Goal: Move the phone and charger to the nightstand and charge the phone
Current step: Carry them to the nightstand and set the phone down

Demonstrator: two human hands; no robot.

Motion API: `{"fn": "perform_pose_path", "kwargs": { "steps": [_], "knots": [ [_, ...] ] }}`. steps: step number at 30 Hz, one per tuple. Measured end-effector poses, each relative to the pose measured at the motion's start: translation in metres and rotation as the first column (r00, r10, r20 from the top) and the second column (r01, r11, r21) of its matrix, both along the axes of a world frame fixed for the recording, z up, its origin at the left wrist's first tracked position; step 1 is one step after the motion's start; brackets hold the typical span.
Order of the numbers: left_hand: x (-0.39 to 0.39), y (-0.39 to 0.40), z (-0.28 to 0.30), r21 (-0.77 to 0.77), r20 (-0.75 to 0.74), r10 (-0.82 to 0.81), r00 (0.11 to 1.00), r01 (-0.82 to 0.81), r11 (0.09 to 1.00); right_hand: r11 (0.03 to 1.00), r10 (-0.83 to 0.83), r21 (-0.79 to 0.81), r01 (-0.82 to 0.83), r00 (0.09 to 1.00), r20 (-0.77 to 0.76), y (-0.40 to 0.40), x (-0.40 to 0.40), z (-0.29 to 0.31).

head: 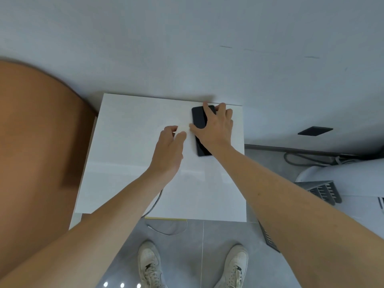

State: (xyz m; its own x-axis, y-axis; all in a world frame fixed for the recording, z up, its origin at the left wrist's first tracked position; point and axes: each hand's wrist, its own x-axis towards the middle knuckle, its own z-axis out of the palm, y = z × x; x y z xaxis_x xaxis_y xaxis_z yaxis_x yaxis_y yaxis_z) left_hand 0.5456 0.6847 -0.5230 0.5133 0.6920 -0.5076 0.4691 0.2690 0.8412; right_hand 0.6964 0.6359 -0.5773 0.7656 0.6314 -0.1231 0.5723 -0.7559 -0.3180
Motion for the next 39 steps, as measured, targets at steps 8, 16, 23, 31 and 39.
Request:
{"fn": "perform_pose_path", "kwargs": {
  "steps": [8, 16, 23, 31, 39],
  "knots": [
    [0.001, 0.002, -0.010, 0.208, -0.111, -0.104, 0.988, 0.125, 0.970, 0.994, -0.006, 0.109, 0.015, 0.997, -0.082, -0.018, 0.002, 0.011],
    [0.016, 0.014, -0.035, 0.636, -0.396, -0.184, 0.899, 0.414, 0.652, 0.984, 0.015, 0.178, -0.002, 0.997, -0.076, -0.040, -0.001, 0.009],
    [0.021, 0.020, -0.048, 0.681, -0.480, -0.140, 0.866, 0.469, 0.563, 0.980, 0.034, 0.199, -0.014, 0.994, -0.099, -0.046, -0.004, 0.005],
    [-0.035, -0.007, -0.037, 0.632, -0.505, -0.082, 0.860, 0.432, 0.644, 0.962, 0.077, 0.272, -0.025, 0.980, -0.181, -0.023, -0.039, 0.032],
    [-0.097, -0.038, -0.034, 0.597, -0.556, -0.096, 0.826, 0.477, 0.645, 0.999, 0.006, -0.051, -0.015, 0.983, -0.183, 0.037, -0.077, 0.033]
  ]
}}
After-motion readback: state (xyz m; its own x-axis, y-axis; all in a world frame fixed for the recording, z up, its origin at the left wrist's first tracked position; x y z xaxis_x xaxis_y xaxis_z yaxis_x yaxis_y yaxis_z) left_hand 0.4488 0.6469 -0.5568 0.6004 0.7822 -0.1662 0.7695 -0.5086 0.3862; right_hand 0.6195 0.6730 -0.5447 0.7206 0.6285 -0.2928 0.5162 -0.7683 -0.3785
